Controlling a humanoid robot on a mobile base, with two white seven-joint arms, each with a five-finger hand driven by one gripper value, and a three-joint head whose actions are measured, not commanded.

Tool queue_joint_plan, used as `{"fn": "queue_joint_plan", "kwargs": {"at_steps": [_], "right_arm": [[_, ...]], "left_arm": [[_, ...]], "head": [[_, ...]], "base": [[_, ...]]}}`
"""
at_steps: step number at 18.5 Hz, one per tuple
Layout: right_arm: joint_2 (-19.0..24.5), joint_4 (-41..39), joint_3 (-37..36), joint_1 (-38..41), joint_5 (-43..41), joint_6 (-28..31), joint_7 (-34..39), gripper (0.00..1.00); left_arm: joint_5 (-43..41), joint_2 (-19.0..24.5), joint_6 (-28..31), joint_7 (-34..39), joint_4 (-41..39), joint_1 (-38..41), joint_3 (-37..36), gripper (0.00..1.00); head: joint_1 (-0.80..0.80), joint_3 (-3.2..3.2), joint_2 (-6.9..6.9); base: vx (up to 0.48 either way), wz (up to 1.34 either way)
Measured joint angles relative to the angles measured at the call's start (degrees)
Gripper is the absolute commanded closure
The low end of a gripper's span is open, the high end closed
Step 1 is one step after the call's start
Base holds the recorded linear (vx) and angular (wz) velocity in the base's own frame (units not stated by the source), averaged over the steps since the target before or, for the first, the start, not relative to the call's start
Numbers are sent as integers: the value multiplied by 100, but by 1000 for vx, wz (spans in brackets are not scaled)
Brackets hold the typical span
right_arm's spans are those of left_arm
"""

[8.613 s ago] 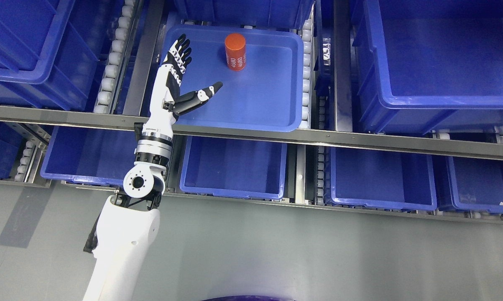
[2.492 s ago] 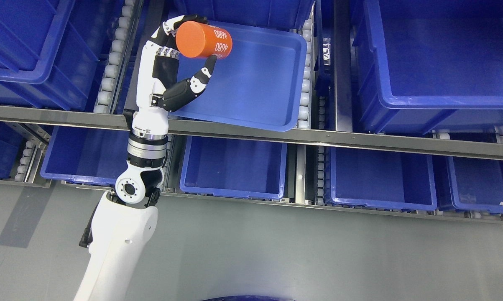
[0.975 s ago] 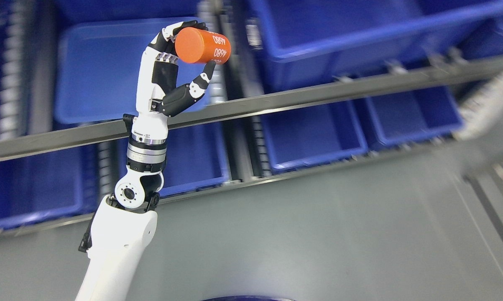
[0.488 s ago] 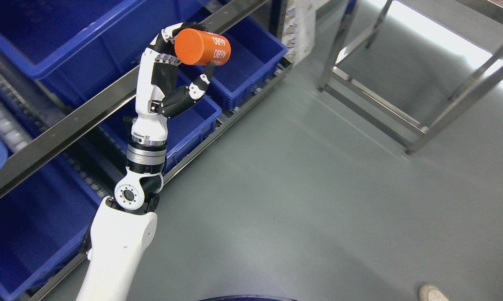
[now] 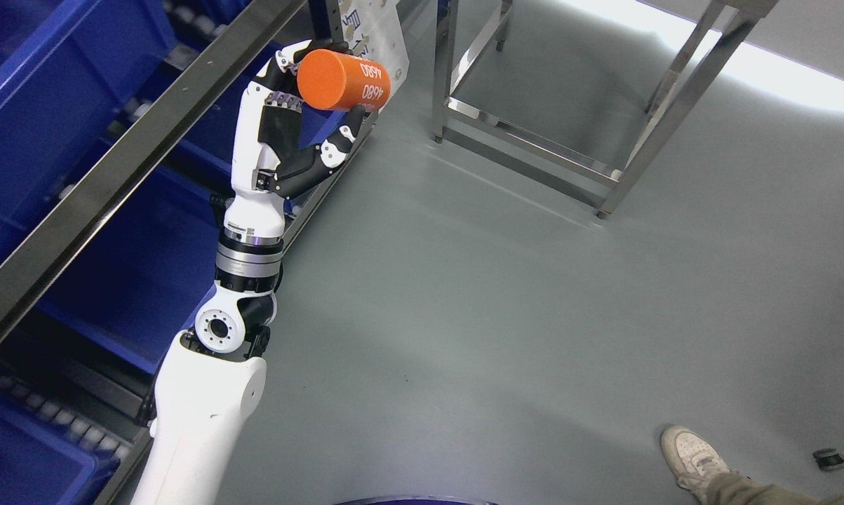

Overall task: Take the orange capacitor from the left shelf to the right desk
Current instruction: 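Hold the capacitor in the left hand while turning toward the steel table, then lower the capacitor into the red tray and open the left hand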

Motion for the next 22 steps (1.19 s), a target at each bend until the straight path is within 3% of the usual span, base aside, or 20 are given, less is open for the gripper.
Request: {"fn": "queue_joint_plan", "kwargs": {"at_steps": [14,22], "right_arm": [[0,0,0,1,0,0,-37,0],[0,0,0,1,0,2,-42,0]], "left_arm": [[-6,-139,67,0,-3,100,-201,98],[-94,-164,699,45,10,-44,-584,98]], "head": [[0,0,0],[0,0,0]], "base": [[322,-284],[426,-106]]}}
